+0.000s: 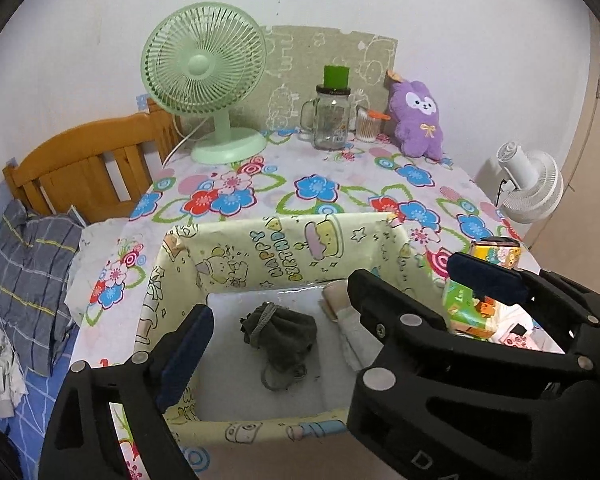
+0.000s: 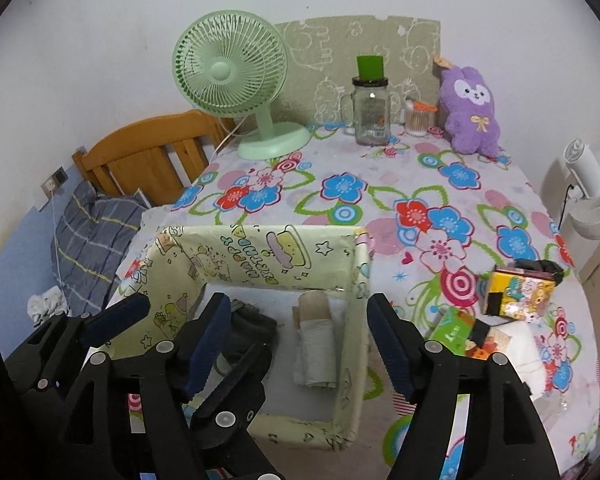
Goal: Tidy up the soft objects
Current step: 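Lower both items into the box and open both tools, then withdraw both tools from the box toward the remaining pile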
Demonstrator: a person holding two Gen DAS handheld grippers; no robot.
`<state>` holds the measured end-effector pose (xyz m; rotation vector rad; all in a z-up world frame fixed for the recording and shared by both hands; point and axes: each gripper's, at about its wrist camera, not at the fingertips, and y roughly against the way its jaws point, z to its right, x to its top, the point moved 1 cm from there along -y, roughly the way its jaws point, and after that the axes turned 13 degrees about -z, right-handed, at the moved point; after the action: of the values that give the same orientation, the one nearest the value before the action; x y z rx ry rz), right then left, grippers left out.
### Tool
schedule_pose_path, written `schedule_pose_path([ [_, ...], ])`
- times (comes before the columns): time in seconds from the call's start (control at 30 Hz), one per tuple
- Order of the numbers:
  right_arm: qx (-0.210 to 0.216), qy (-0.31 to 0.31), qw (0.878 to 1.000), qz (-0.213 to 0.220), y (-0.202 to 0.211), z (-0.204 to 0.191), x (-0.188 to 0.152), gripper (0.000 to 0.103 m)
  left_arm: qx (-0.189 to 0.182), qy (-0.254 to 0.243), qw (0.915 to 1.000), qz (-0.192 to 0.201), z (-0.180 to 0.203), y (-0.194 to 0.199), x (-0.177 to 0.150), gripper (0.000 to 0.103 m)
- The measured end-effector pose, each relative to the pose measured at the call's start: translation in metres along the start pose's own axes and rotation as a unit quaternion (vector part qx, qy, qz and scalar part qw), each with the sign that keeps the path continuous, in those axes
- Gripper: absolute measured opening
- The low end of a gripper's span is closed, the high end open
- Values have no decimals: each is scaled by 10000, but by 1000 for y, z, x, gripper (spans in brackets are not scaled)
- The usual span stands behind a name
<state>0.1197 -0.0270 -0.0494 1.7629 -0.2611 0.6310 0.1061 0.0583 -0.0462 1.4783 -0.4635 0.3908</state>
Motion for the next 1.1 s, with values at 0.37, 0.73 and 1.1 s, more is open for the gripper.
schedule_pose_path([
  [0.37,-256,40,9993,283,30,12,-9,87,-6,-97,9998,179,21,20,-5,98],
  [0.73,-539,52,9966,626,64,30,-19,98,-19,-163,9989,443,47,40,-8,103],
  [1.1,-727,25,9935,872,89,49,-32,100,-146,-295,9976,615,74,52,-13,103],
])
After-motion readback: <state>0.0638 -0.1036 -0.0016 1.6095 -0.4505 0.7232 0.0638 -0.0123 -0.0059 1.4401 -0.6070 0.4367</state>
